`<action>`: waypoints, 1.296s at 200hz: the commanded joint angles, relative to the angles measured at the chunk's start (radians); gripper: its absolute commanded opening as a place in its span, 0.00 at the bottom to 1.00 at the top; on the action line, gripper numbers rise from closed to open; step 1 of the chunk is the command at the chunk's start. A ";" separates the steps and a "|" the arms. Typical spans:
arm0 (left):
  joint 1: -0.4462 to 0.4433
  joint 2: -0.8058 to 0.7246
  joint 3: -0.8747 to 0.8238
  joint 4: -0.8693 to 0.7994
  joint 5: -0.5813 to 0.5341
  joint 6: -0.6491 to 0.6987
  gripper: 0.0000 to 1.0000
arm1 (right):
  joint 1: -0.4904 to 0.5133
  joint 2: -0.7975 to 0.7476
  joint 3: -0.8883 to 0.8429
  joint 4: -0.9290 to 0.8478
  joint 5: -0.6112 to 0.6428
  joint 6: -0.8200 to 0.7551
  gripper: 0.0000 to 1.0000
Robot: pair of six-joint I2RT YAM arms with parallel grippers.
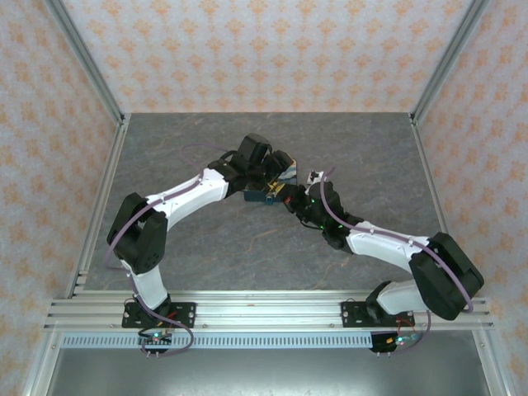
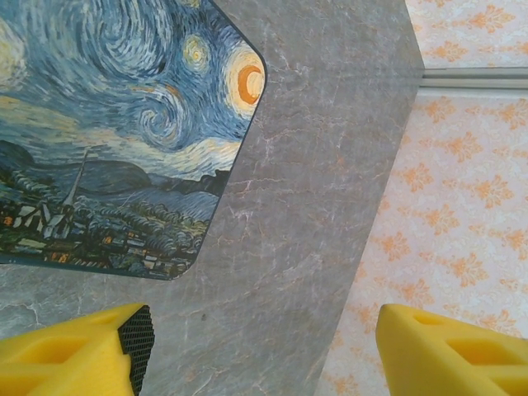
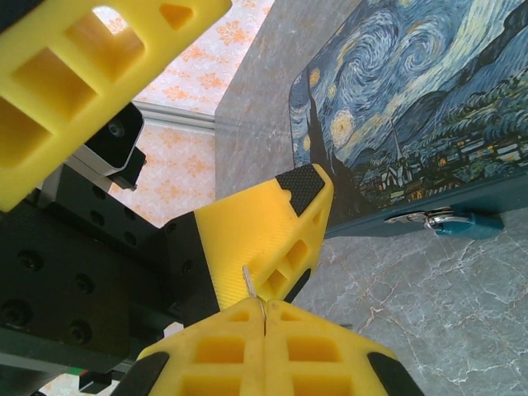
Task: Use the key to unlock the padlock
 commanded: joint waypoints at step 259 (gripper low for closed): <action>0.064 -0.264 -0.510 0.252 -0.025 0.697 0.63 | -0.253 0.098 0.041 0.114 -0.206 -0.001 0.00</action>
